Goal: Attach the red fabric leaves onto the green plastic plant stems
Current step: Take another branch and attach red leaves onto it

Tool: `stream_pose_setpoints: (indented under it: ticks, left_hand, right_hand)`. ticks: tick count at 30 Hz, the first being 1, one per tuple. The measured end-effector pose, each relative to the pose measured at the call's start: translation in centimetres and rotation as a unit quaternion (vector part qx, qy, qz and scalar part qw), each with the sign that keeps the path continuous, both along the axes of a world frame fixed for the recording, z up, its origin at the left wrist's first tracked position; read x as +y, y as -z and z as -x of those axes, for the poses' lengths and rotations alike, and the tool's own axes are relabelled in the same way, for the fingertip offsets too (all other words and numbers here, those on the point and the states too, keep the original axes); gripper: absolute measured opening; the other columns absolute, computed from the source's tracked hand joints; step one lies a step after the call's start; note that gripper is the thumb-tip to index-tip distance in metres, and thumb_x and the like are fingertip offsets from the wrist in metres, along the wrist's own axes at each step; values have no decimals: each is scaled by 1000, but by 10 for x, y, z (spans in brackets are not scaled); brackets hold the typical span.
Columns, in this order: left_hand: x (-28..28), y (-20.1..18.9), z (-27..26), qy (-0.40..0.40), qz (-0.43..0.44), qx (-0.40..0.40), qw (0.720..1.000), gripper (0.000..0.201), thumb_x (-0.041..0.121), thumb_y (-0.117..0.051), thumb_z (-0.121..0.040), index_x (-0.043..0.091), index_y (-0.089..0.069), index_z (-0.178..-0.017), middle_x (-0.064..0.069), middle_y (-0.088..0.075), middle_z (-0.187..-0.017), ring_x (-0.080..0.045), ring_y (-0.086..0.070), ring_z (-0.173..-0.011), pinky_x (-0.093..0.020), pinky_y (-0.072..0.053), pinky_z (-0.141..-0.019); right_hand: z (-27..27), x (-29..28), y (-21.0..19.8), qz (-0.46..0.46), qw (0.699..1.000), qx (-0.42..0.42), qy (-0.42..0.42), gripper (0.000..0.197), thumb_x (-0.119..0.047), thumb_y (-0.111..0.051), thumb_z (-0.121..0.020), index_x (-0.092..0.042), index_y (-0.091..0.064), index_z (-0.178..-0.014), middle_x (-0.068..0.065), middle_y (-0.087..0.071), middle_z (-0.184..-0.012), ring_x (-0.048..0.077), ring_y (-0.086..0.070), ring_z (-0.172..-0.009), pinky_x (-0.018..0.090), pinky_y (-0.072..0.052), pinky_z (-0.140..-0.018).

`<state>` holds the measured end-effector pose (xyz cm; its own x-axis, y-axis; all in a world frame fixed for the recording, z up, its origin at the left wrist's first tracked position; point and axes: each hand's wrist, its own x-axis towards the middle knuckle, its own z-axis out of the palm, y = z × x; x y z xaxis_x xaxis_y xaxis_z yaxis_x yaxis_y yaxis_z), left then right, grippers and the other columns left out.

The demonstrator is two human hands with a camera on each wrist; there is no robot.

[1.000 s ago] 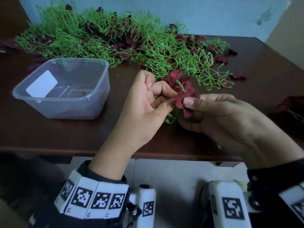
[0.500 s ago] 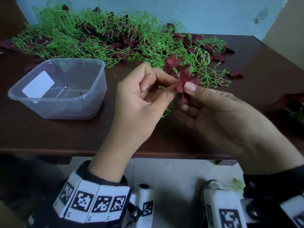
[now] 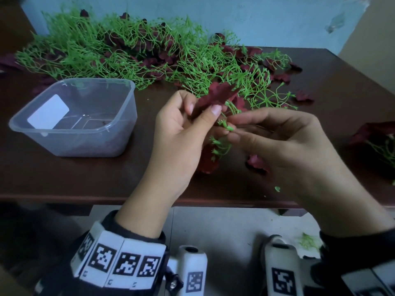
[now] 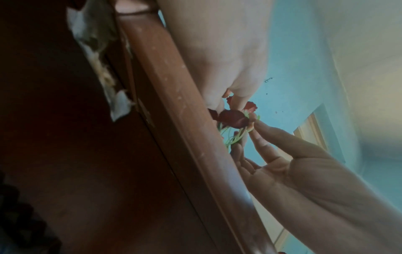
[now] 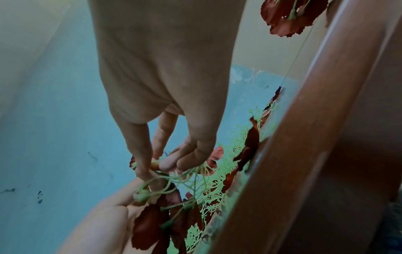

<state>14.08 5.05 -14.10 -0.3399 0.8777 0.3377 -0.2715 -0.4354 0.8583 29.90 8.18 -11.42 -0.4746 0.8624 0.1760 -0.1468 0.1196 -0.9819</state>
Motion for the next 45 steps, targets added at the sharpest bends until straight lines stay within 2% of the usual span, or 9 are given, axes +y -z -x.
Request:
stream_pose_setpoints:
  ticks: [7,12,15,18,26,30,33,37,45]
  left_hand:
    - [-4,-7,-3,-24,75,-27,997,45,-8,-61,-95,16,-31,-72,-24,-66,-90,-18,-73,-82,-21,-57,-63]
    - [-3,-1,3,-94,98,104,985,43,5,-71,-89,22,-38,-69,-19,-53,-76,-42,-67,-79,-46,-60,-72]
    - [-6,-1,-1,-99,67,188,975,34,2,-71,-88,16,-43,-76,-15,-65,-74,-19,-71,-79,-33,-57,-74]
    - [-5,0,-5,-119,20,255,959,27,-3,-73,-83,14,-52,-77,-19,-61,-105,-16,-70,-107,-28,-58,-86]
    - [-12,-7,-6,-339,-52,527,777,7,14,-82,-83,12,-82,-90,-6,-53,-96,-23,-53,-88,-30,-46,-71]
    - [-15,-10,-11,-254,26,471,844,18,12,-72,-90,17,-81,-104,10,-58,-72,-1,-55,-59,-7,-39,-59]
    - [-16,-10,-12,-184,97,360,909,19,18,-73,-90,22,-80,-107,9,-71,-73,0,-68,-64,-11,-48,-61]
    - [-15,-7,-9,-174,127,325,921,20,22,-83,-84,24,-81,-104,10,-76,-74,4,-70,-64,-11,-51,-64]
    - [-12,-9,-3,-40,162,111,980,13,-3,-62,-96,1,-74,-93,-16,-79,-87,-30,-78,-80,-40,-64,-77]
  right_hand:
    - [1,1,3,-81,992,-35,95,4,-13,-81,-77,-15,-79,-75,8,-75,-70,23,-61,-57,39,-51,-51]
    - [3,3,3,-37,992,-60,103,9,-14,-78,-83,-13,-75,-75,9,-73,-69,31,-63,-59,35,-50,-56]
    - [6,1,4,-16,994,-62,94,10,-15,-79,-83,-16,-76,-74,18,-74,-75,53,-66,-80,45,-54,-62]
    - [9,1,5,3,994,-59,92,14,-12,-78,-83,-19,-75,-71,17,-75,-77,44,-71,-86,21,-49,-50]
    - [11,-2,3,53,996,1,70,10,-2,-73,-84,-9,-73,-76,21,-75,-85,34,-72,-91,8,-44,-49]
    - [12,0,6,30,996,-7,81,3,-5,-74,-84,-4,-75,-82,20,-76,-83,36,-73,-91,8,-43,-50]
    - [13,1,7,2,996,-36,80,4,-6,-74,-87,-4,-77,-88,12,-77,-83,21,-76,-80,6,-41,-50]
    - [14,1,11,-23,993,-78,83,11,-6,-73,-88,-15,-80,-90,25,-73,-81,15,-54,-59,24,-36,-50]
    - [12,3,0,80,991,2,104,18,8,-61,-91,-3,-62,-105,10,-76,-101,16,-76,-81,12,-44,-44]
